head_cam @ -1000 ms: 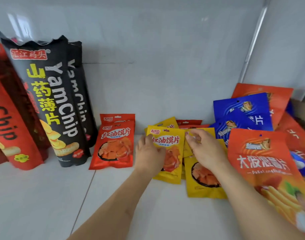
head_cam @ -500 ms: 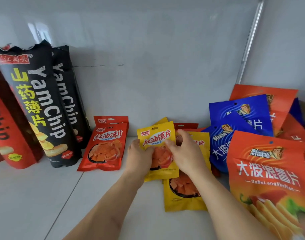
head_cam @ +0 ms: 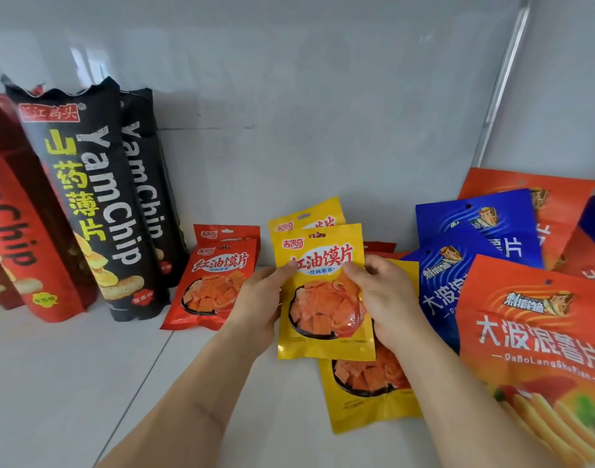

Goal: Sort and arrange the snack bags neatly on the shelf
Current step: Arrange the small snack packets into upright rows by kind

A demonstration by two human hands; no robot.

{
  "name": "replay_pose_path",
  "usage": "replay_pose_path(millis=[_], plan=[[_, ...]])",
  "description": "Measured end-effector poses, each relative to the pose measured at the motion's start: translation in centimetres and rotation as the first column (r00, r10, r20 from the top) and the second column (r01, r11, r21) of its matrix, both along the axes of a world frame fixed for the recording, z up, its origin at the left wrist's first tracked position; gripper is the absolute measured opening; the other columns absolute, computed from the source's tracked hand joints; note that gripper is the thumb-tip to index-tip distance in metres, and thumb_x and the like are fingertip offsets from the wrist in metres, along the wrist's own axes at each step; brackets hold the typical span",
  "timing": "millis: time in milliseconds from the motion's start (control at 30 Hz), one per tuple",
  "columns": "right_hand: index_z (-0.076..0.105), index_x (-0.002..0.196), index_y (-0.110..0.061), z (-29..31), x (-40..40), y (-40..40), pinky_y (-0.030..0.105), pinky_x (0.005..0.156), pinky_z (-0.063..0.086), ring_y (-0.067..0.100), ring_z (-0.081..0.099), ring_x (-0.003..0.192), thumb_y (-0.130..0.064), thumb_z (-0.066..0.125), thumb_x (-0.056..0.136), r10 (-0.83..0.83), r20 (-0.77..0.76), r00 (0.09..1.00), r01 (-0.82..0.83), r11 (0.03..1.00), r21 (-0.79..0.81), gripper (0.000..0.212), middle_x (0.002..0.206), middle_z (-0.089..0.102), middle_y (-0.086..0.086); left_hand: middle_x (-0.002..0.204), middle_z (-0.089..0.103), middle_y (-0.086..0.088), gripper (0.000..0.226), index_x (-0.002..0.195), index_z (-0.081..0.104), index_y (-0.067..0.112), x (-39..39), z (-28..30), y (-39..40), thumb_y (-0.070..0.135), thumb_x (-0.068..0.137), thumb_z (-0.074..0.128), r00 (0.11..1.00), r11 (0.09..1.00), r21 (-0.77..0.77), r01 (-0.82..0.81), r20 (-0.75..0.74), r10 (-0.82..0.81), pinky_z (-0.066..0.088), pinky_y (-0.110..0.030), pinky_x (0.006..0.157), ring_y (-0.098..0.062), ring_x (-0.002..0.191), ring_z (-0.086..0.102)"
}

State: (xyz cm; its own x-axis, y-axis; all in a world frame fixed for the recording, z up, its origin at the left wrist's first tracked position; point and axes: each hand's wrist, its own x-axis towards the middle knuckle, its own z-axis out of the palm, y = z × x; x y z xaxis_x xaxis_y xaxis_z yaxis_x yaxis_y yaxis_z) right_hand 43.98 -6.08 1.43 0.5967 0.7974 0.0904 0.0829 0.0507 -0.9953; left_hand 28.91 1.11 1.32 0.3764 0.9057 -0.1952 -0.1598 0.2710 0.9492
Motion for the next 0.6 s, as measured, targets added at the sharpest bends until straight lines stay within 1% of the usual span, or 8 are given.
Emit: replay_pose_path(millis=[67,133,200,300,367,467,533,600], plan=[[0.070,0.085,-0.028,0.2,-0.1,-0.6,0.045,0.089,0.057,0.012,0.069,0.094,-0.034,0.067,0.092,-0.021,0.145,0.989,0.025,0.999,-0.027,0.009,0.093,0.074,-0.010,0.097,0.078,-0.007,0.027,0.116,0.065,0.010,-0.3,0.1,0.0,0.021,0.092,0.069,1.000,1.000,0.005,0.004,0.026,-0.004,0.061,-0.040,0.077,-0.025,0.085,0.076],[0.070,0.096,-0.029,0.6,-0.2,-1.4,0.039,0.090,0.055,0.009,0.067,0.099,-0.041,0.064,0.092,0.013,0.305,0.952,0.005,0.998,-0.057,0.014,0.101,0.072,-0.012,0.100,0.077,-0.011,0.022,0.116,0.065,0.009,-0.3,0.3,-0.2,0.015,0.096,0.064,0.996,1.000,0.011,0.005,0.087,-0.006,0.061,-0.042,0.075,-0.030,0.088,0.076],[0.066,0.116,-0.024,1.0,0.0,-2.4,0.030,0.090,0.050,0.009,0.062,0.108,-0.048,0.061,0.092,0.050,0.516,0.855,0.027,0.990,-0.141,0.034,0.116,0.068,-0.008,0.100,0.077,-0.010,0.017,0.114,0.066,0.012,-0.4,0.4,0.0,0.014,0.099,0.059,0.995,0.999,0.013,-0.038,0.097,0.037,0.060,-0.046,0.079,-0.030,0.089,0.075],[0.056,0.133,-0.024,1.9,0.5,-4.4,0.035,0.095,0.045,0.017,0.052,0.124,-0.055,0.058,0.091,0.077,0.723,0.687,0.186,0.943,-0.278,0.052,0.135,0.053,-0.002,0.098,0.078,-0.003,0.013,0.108,0.067,0.020,-1.1,0.0,1.0,0.020,0.100,0.057,0.988,0.985,0.076,-0.155,0.023,0.154,0.059,-0.050,0.083,-0.028,0.089,0.075],[0.048,0.139,-0.024,2.4,0.9,-5.4,0.041,0.099,0.043,0.024,0.043,0.133,-0.062,0.055,0.090,0.123,0.771,0.625,0.307,0.869,-0.388,0.063,0.143,0.046,0.002,0.099,0.077,0.000,0.011,0.103,0.068,0.025,-1.7,-0.1,1.6,0.028,0.098,0.058,0.973,0.965,0.140,-0.221,-0.039,0.229,0.059,-0.053,0.085,-0.027,0.091,0.074],[0.041,0.143,-0.021,2.4,0.8,-5.6,0.045,0.095,0.045,0.031,0.042,0.133,-0.072,0.051,0.086,0.212,0.743,0.635,0.393,0.739,-0.547,0.077,0.144,0.042,0.007,0.098,0.073,0.000,0.012,0.095,0.064,0.026,-2.2,-0.1,1.7,0.032,0.099,0.054,0.939,0.926,0.220,-0.306,-0.091,0.332,0.057,-0.053,0.088,-0.026,0.093,0.071],[0.040,0.141,-0.019,2.0,0.6,-5.3,0.044,0.089,0.047,0.032,0.048,0.129,-0.074,0.051,0.084,0.217,0.732,0.646,0.412,0.708,-0.573,0.080,0.142,0.044,0.008,0.096,0.071,0.001,0.014,0.092,0.061,0.026,-2.3,0.1,1.4,0.031,0.100,0.052,0.923,0.907,0.265,-0.329,-0.113,0.368,0.056,-0.053,0.090,-0.026,0.093,0.068],[0.041,0.139,-0.017,1.7,0.5,-4.9,0.041,0.084,0.047,0.031,0.052,0.125,-0.072,0.054,0.083,0.177,0.738,0.651,0.426,0.720,-0.548,0.079,0.139,0.048,0.008,0.096,0.070,0.002,0.016,0.092,0.061,0.026,-2.4,0.2,1.3,0.031,0.102,0.049,0.916,0.896,0.292,-0.334,-0.122,0.382,0.056,-0.049,0.088,-0.023,0.092,0.067]])
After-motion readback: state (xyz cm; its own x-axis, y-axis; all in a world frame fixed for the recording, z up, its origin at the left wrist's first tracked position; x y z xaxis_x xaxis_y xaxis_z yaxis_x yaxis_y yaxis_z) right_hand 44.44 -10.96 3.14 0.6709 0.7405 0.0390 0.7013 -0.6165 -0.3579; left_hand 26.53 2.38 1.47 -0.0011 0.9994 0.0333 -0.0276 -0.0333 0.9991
